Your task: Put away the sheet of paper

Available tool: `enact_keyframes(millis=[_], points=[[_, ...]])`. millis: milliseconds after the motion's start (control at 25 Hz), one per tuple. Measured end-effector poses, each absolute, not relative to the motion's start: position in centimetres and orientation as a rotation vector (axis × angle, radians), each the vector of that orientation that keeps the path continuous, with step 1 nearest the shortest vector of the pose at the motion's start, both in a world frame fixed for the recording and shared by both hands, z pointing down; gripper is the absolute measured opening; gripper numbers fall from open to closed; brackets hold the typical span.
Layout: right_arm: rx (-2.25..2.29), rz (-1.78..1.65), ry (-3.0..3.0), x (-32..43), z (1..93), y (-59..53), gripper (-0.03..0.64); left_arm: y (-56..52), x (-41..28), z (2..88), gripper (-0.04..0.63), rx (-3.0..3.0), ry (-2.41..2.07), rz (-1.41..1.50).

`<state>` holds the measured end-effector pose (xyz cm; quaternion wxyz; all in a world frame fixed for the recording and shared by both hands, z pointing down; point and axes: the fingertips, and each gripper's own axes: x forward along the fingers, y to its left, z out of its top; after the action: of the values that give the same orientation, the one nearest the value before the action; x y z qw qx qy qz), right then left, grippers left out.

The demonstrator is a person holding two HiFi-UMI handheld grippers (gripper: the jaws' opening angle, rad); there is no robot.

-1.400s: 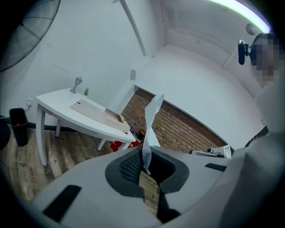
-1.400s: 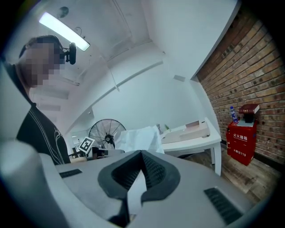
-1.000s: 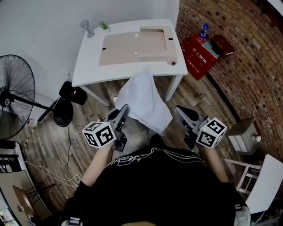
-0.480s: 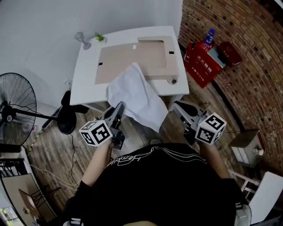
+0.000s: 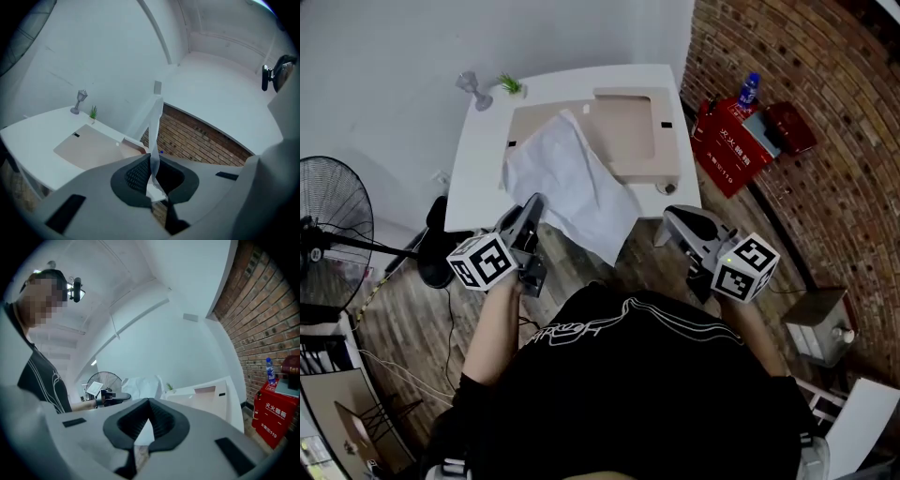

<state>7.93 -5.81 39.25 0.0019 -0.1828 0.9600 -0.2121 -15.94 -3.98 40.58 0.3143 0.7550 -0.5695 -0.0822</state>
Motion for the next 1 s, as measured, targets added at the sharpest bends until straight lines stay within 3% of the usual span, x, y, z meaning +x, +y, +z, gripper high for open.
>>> enact_keyframes(millis=[1000], points=[[-0.799, -0.690, 2.994, -2.0, 38.7, -18.5, 0.002, -21.0, -27.4, 40.4, 0.040, 2.138, -1.333, -0.169]])
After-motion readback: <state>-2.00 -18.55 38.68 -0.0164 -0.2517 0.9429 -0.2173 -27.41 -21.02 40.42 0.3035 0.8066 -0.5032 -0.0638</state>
